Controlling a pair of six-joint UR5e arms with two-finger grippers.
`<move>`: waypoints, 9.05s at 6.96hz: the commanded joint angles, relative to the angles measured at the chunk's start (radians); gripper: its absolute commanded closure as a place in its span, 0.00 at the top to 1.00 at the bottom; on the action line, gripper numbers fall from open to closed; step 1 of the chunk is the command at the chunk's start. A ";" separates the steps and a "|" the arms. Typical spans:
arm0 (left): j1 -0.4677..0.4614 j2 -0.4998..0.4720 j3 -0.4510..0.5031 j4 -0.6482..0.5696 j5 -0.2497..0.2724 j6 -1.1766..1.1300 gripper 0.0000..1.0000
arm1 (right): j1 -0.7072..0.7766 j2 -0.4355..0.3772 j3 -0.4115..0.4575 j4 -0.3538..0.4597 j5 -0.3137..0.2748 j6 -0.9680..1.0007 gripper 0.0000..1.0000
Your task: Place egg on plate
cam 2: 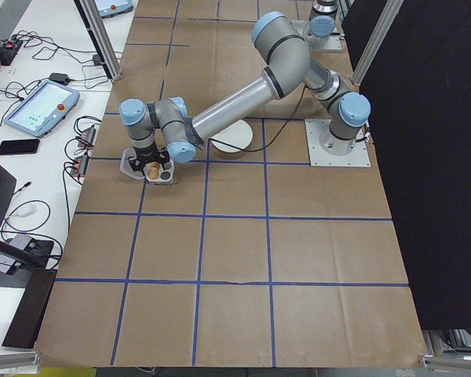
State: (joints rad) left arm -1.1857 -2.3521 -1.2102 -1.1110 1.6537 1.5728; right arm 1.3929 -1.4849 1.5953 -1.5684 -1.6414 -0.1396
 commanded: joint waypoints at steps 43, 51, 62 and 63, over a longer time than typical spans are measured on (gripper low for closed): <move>0.008 0.016 0.069 -0.170 -0.069 -1.129 0.99 | 0.000 0.000 0.000 0.001 0.000 0.000 1.00; 0.003 0.010 -0.012 -0.004 -0.066 -1.120 0.63 | 0.000 0.000 0.000 0.001 0.000 0.000 1.00; -0.002 0.320 -0.020 -0.352 -0.058 -1.174 0.00 | 0.000 0.000 0.000 0.001 0.000 0.000 1.00; -0.014 0.382 -0.064 -0.398 -0.061 -1.235 0.00 | 0.000 0.000 0.000 -0.001 0.000 0.000 1.00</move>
State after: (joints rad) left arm -1.1889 -2.0459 -1.2369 -1.4407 1.5945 0.3963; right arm 1.3928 -1.4849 1.5953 -1.5682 -1.6414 -0.1396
